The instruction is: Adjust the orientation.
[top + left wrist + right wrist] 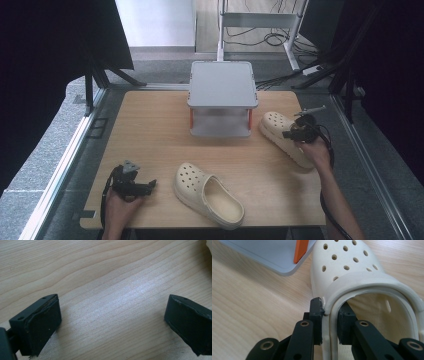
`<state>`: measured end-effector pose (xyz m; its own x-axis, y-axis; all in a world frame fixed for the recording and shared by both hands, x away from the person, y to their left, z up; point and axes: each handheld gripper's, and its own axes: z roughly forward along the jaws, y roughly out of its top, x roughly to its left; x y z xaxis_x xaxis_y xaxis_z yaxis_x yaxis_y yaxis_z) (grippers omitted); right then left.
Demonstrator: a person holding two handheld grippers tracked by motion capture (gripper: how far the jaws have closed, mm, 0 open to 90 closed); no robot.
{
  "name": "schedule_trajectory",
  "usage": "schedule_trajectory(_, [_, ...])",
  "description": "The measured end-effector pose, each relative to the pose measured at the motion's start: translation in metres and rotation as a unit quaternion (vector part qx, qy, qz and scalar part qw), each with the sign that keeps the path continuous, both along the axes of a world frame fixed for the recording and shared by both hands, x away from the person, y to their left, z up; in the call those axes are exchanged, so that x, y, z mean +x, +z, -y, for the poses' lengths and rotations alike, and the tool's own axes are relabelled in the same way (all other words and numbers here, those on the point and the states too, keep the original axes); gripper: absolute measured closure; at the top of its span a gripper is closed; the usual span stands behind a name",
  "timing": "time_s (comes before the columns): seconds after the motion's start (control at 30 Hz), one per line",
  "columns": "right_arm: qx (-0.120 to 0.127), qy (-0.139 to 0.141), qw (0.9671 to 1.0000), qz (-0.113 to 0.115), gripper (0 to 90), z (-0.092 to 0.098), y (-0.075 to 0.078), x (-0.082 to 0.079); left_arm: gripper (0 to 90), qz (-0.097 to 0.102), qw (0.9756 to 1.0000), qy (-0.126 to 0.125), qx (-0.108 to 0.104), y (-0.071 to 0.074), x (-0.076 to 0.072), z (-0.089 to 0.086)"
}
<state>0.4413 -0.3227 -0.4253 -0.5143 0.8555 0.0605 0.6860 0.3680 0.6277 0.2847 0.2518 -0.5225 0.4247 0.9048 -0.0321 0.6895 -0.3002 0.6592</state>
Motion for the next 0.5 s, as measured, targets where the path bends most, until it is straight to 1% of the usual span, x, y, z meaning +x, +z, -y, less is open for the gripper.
schedule_trajectory(0.1, [-0.003, -0.008, 0.9999, 0.005, 77.0, 0.002, 0.008, -0.014, 0.8, 0.000, 1.0000, 0.000, 0.000, 0.000, 0.000, 0.000])
schedule_trajectory(0.23, [0.001, -0.003, 0.9999, 0.011, 76.9, -0.003, 0.019, -0.035, 0.8, 0.000, 1.0000, 0.000, 0.000, 0.000, 0.000, 0.000])
schedule_trajectory(0.37, [0.009, 0.019, 0.9996, 0.019, 76.8, -0.015, 0.030, -0.055, 0.8, 0.000, 1.0000, 0.000, 0.000, 0.000, 0.000, 0.000])
schedule_trajectory(0.5, [0.007, 0.046, 0.9986, 0.024, 76.8, -0.034, 0.038, -0.071, 0.8, 0.000, 1.0000, 0.000, 0.000, 0.000, 0.000, 0.000])
